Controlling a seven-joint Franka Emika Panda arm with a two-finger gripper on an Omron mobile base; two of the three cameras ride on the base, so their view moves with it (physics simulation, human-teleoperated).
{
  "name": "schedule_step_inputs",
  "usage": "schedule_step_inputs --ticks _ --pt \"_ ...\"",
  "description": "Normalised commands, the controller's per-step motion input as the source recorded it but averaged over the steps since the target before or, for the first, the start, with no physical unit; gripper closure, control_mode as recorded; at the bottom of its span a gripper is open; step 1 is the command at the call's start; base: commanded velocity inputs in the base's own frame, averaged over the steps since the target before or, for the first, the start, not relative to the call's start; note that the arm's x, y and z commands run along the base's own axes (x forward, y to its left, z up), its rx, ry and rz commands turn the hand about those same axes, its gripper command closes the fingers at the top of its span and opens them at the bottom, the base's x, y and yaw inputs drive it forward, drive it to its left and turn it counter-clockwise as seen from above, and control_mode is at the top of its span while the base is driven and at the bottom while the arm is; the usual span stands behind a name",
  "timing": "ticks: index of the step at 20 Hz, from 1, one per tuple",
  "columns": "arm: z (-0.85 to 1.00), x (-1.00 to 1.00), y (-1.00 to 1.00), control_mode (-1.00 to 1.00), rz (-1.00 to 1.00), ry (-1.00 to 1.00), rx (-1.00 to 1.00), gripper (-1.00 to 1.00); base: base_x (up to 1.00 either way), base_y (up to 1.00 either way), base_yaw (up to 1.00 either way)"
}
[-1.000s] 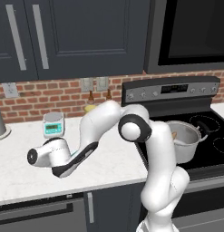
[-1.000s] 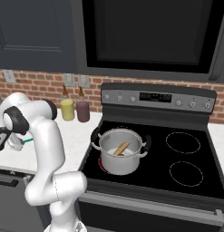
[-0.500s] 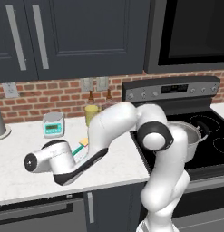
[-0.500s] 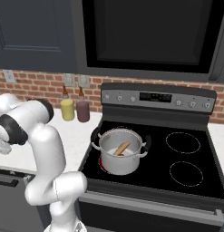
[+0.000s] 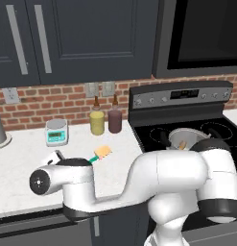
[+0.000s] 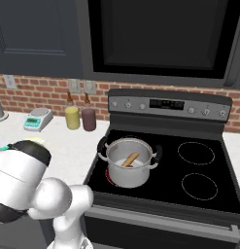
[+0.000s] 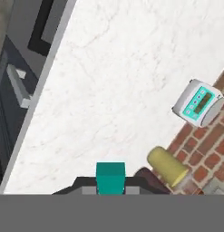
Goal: Put the tomato and sweet potato in the pot. Retrieve the spatula and lightly stir the vegetables in the pot.
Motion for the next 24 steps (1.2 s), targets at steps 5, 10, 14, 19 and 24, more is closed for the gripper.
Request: schedule_step_inputs --ticks 5,10,14,19,24 --pt "1.00 -0.60 -0.51 -1.00 -0.21 0.00 0.58 1.00 0.00 0.00 0.00" --pt "1.00 -0.49 -0.54 -1.00 -0.19 0.00 0.60 1.00 0.00 0.00 0.00" --pt "1.00 -0.55 -0.87 -1.00 -0.17 -0.04 0.58 1.00 0.00 0.00 0.00" --pt "1.00 -0.50 -1.00 -1.00 -0.19 -0.04 0.58 1.00 0.00 0.00 0.00" --pt "1.00 -0.17 -1.00 -1.00 -0.31 0.00 0.55 1.00 0.00 0.00 0.00"
